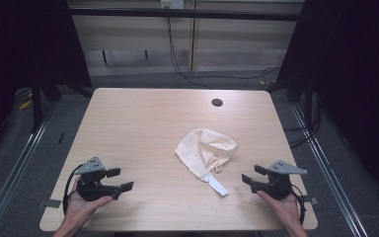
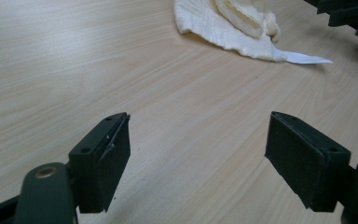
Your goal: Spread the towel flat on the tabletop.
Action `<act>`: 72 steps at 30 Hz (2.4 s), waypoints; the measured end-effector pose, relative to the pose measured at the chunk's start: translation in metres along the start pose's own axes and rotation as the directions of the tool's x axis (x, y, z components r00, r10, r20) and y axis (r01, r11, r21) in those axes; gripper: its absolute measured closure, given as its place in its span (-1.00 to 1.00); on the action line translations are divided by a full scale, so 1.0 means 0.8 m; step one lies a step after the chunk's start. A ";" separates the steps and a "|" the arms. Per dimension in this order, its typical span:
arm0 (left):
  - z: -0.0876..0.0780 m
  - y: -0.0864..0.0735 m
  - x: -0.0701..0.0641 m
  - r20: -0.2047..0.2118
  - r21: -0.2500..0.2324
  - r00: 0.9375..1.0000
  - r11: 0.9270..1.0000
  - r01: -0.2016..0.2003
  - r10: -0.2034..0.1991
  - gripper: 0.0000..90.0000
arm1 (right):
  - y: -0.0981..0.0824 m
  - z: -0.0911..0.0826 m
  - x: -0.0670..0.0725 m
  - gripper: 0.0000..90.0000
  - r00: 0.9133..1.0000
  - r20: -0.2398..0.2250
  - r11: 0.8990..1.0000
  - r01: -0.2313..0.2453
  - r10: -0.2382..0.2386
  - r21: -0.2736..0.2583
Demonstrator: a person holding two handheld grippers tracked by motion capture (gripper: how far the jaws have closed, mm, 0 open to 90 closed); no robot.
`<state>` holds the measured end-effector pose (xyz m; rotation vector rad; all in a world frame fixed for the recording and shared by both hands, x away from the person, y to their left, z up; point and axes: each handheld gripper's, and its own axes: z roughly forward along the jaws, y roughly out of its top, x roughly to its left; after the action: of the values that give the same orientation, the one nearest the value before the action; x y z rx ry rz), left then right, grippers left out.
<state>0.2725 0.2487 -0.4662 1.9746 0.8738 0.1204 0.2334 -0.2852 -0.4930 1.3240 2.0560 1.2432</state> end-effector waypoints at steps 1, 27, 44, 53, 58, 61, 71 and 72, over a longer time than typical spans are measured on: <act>0.001 0.000 0.001 -0.001 0.004 1.000 1.000 0.004 -0.004 -0.51 | 0.000 0.000 0.000 -0.28 1.000 -0.007 1.000 0.000 0.000 0.001; 0.001 -0.001 -0.007 -0.020 0.011 1.000 1.000 0.003 -0.003 -0.27 | 0.037 -0.007 0.009 -0.15 0.988 -0.153 1.000 0.024 -0.023 0.006; 0.004 0.002 -0.012 0.012 0.013 0.999 0.999 -0.031 0.031 -0.22 | 0.087 0.022 0.009 -0.14 0.969 -0.237 0.998 0.068 -0.065 0.007; 0.005 0.002 -0.013 0.004 0.018 1.000 0.999 -0.031 0.031 -0.23 | 0.124 0.042 -0.002 -0.04 0.972 -0.226 0.998 0.055 -0.056 -0.009; 0.003 0.002 -0.011 0.007 0.009 1.000 1.000 -0.021 0.021 -0.23 | 0.140 0.064 -0.007 -0.07 0.971 -0.228 0.996 0.085 -0.075 0.035; 0.003 0.002 -0.011 0.001 0.010 1.000 1.000 -0.022 0.022 -0.23 | 0.146 0.077 -0.012 -0.09 0.971 -0.229 0.995 0.086 -0.071 0.055; 0.003 0.002 -0.012 0.000 0.013 1.000 0.999 -0.030 0.030 -0.23 | 0.146 0.123 -0.014 -0.24 0.969 -0.225 0.988 0.122 -0.097 0.098; 0.003 0.002 -0.012 -0.001 0.014 0.999 0.999 -0.032 0.032 -0.23 | 0.143 0.128 -0.014 -0.30 0.971 -0.220 0.986 0.122 -0.095 0.110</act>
<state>0.2669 0.2409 -0.4638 2.0023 0.8462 0.1344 0.3706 -0.2292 -0.4521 1.1532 2.3555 1.2772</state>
